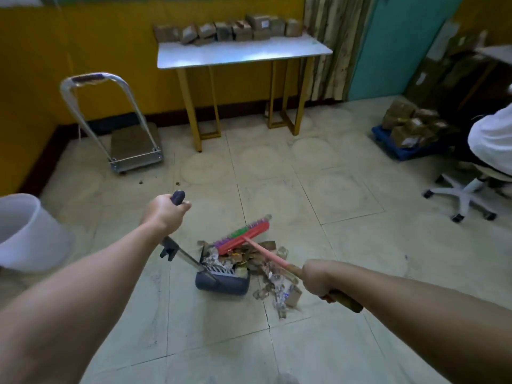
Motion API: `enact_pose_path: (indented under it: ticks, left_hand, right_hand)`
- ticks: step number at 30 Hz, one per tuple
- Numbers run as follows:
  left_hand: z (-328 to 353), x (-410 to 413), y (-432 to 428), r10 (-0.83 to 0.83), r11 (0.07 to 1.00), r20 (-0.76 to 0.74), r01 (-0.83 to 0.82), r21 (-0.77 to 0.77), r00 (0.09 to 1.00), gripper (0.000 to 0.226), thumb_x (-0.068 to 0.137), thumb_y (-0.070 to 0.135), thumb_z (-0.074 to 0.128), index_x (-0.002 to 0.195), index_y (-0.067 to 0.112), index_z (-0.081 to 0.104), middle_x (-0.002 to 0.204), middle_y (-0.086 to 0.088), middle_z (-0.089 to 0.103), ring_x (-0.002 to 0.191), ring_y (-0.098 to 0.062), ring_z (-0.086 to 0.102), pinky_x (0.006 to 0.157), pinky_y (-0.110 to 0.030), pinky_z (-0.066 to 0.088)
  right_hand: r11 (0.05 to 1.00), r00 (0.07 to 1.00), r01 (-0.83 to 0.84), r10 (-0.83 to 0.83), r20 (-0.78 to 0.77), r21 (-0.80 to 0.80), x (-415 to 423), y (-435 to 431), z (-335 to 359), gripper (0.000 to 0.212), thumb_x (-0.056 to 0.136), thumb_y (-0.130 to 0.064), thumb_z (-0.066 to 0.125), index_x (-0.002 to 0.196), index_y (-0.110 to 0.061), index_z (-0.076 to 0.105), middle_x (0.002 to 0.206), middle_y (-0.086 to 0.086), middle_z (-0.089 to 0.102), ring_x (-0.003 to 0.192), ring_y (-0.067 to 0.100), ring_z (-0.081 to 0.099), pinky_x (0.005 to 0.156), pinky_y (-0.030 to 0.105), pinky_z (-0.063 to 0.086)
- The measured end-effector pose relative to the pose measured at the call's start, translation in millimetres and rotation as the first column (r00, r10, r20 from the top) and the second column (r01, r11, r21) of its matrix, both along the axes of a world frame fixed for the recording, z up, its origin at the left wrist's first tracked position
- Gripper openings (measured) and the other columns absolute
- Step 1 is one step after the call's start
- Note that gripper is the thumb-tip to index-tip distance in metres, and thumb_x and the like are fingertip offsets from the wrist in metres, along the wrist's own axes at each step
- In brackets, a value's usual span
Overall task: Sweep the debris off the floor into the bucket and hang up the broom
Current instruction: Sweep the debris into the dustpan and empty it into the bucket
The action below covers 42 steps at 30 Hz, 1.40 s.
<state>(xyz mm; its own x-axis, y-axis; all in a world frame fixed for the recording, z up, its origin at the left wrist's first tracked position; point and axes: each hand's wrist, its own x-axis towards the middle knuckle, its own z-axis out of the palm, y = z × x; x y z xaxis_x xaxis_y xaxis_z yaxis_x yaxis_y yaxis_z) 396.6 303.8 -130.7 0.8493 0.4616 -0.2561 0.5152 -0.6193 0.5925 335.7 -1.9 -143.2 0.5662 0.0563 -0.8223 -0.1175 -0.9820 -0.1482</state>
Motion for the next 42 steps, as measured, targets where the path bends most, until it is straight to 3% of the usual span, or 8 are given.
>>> enact_pose_path:
  ticks: [4,7,10,16,23,31,40,42]
  left_hand:
    - [43.9,-5.1,11.0,0.054,0.998,0.095,-0.056,0.015,0.994,0.027,0.092,0.040,0.058,0.100,0.015,0.053,0.083,-0.008,0.058,0.075,-0.026,0.058,0.075,-0.039,0.050]
    - [77.4,-5.7,23.0,0.103,0.994,0.183,-0.110,0.027,0.978,0.029,0.090,0.042,0.059,0.099,0.014,0.058,0.087,-0.008,0.061,0.084,-0.030,0.060,0.084,-0.043,0.051]
    - [106.1,-7.3,35.9,0.122,0.991,0.263,-0.132,0.022,0.957,0.026,0.091,0.041,0.059,0.094,0.015,0.058,0.085,-0.007,0.060,0.086,-0.031,0.060,0.081,-0.041,0.048]
    - [140.8,-22.2,82.9,0.204,0.972,0.381,-0.233,0.029,0.902,0.029,0.093,0.043,0.054,0.103,0.016,0.058,0.094,-0.006,0.064,0.077,-0.024,0.060,0.055,-0.030,0.041]
    - [173.3,-41.5,185.6,0.304,0.945,0.516,-0.322,-0.056,0.801,0.025,0.094,0.038,0.055,0.095,0.013,0.055,0.092,-0.009,0.061,0.082,-0.029,0.057,0.074,-0.039,0.051]
    - [203.9,-63.8,297.7,0.385,0.904,0.561,-0.423,-0.068,0.733,0.032,0.095,0.034,0.055,0.106,0.004,0.058,0.092,-0.010,0.057,0.084,-0.027,0.051,0.071,-0.035,0.039]
    - [205.6,-64.8,423.3,0.540,0.762,0.568,-0.647,-0.018,0.621,0.036,0.094,0.038,0.056,0.112,0.007,0.060,0.100,-0.013,0.063,0.083,-0.028,0.053,0.065,-0.035,0.038]
    - [203.9,-59.9,450.5,0.568,0.726,0.560,-0.687,0.004,0.603,0.037,0.093,0.039,0.056,0.111,0.008,0.061,0.101,-0.015,0.064,0.082,-0.029,0.055,0.064,-0.035,0.038]
  right_hand:
    - [0.999,0.997,-0.039,0.040,0.058,-0.014,12.2,6.7,29.2,0.042,0.095,-0.002,0.042,0.136,-0.004,0.040,0.079,0.008,0.052,0.053,0.013,0.048,0.047,0.020,0.045]
    - [0.996,0.991,-0.082,0.078,0.107,0.030,19.8,19.8,55.7,0.054,0.094,0.000,0.039,0.146,-0.010,0.027,0.081,0.008,0.049,0.054,0.012,0.046,0.044,0.019,0.042]
    - [0.995,0.979,-0.085,0.074,0.188,0.052,24.7,40.4,81.5,0.046,0.095,0.001,0.041,0.140,-0.006,0.035,0.078,0.008,0.047,0.056,0.014,0.047,0.047,0.020,0.043]
    - [0.995,0.952,-0.078,0.055,0.302,0.065,34.7,107.1,116.6,0.039,0.093,-0.007,0.049,0.131,-0.004,0.044,0.086,0.008,0.054,0.061,0.012,0.052,0.050,0.020,0.046]
    - [0.992,0.900,-0.107,0.071,0.429,0.060,41.9,212.9,149.2,0.042,0.093,-0.009,0.051,0.133,-0.006,0.043,0.086,0.007,0.054,0.062,0.011,0.053,0.053,0.019,0.048]
    - [0.964,0.863,-0.253,0.186,0.470,0.083,48.0,338.3,173.6,0.035,0.093,-0.008,0.051,0.128,-0.005,0.049,0.078,0.005,0.052,0.055,0.011,0.051,0.046,0.019,0.043]
    - [0.889,0.800,-0.451,0.361,0.480,0.083,105.1,478.9,167.9,0.035,0.092,-0.006,0.052,0.127,-0.005,0.049,0.080,0.006,0.053,0.059,0.013,0.054,0.059,0.022,0.052]
    - [0.857,0.780,-0.507,0.411,0.472,0.091,123.8,510.4,162.8,0.036,0.091,-0.004,0.050,0.127,-0.004,0.049,0.080,0.007,0.053,0.058,0.014,0.054,0.056,0.023,0.051]
